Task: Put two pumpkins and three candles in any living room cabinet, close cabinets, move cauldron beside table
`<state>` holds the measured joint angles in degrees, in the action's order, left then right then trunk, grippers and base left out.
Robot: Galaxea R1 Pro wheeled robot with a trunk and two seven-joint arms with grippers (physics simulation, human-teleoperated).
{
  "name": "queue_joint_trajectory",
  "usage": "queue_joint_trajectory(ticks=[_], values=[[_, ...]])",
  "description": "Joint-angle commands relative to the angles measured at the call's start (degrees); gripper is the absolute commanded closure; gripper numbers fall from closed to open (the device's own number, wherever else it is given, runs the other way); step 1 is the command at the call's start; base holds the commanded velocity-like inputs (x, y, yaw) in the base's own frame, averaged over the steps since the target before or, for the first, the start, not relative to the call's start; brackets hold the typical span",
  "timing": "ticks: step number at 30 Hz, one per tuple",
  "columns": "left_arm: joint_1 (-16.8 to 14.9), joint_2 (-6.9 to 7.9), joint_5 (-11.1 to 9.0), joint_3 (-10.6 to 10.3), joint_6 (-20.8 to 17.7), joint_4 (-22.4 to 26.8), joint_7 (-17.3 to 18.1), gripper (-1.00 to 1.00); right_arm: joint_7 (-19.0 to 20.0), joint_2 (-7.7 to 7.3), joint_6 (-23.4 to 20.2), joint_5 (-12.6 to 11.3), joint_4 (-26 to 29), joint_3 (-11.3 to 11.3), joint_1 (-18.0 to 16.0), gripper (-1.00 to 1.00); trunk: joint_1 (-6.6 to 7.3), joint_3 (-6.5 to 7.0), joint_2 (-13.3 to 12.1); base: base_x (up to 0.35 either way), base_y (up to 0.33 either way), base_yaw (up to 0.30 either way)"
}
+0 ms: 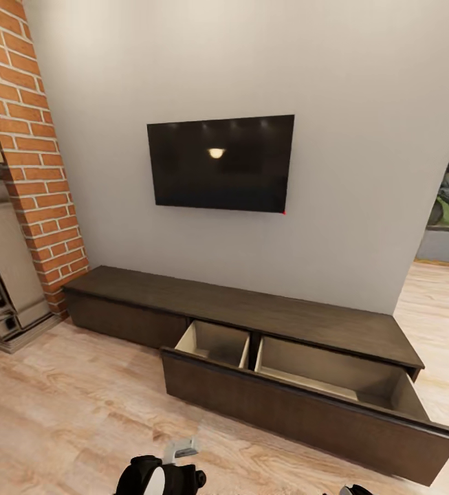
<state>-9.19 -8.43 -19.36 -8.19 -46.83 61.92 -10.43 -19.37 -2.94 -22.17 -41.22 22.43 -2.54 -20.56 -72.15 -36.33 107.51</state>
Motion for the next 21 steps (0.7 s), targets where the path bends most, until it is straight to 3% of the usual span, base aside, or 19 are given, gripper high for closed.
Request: queue_joint_trajectory(ticks=[1,21], values=[[0.0,0.0,-0.6,-0.1,-0.2,0.0,-0.6,-1.0,-0.4,-0.05,-0.2,-0.4,0.2,-0.3,0.0,-1.0,0.02,-0.09,0.0,-0.093,-0.022,0.281],[0.0,-0.01,-0.6,-0.1,-0.2,0.0,-0.6,-1.0,-0.5,-0.05,-0.2,-0.4,0.2,-0.3,0.0,-1.0,0.02,-0.71,0.0,-0.094,-0.002,0.28]])
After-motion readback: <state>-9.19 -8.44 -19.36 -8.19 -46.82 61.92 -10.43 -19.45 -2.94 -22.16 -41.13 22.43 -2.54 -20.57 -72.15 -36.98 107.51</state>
